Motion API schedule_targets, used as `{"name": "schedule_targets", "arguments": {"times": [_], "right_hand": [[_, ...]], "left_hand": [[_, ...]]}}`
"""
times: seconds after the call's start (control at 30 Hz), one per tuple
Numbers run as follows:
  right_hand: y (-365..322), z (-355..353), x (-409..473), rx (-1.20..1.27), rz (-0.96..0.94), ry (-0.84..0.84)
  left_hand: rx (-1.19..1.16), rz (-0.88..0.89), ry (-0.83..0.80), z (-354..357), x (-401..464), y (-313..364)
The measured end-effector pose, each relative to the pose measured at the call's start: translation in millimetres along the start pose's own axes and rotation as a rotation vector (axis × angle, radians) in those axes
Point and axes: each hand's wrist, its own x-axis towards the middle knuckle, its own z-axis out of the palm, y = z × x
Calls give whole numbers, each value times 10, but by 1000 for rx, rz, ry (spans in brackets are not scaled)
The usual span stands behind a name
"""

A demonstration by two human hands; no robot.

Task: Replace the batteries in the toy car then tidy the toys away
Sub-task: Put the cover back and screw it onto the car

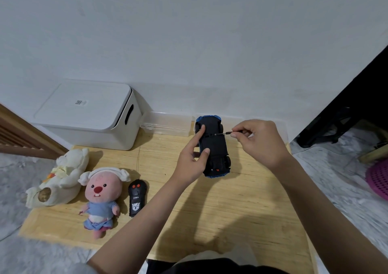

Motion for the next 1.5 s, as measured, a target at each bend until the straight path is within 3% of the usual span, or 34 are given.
{"name": "schedule_targets", "arguments": {"times": [0.37, 0.67, 0.93, 1.13, 1.5], "right_hand": [[-18, 39, 8, -312, -67, -35], [-127, 70, 45, -561, 23, -75], [-89, 84, 28, -17, 44, 112], [-113, 19, 32, 190, 144, 34], [41, 44, 85, -62, 44, -13]], "left_hand": [[83, 39, -8, -30, 1, -103], [84, 30, -17, -7, -22, -130], [69, 36, -17, -1, -15, -110], [56, 36, -9, -3, -8, -82], [65, 37, 12, -47, -4, -100]]}}
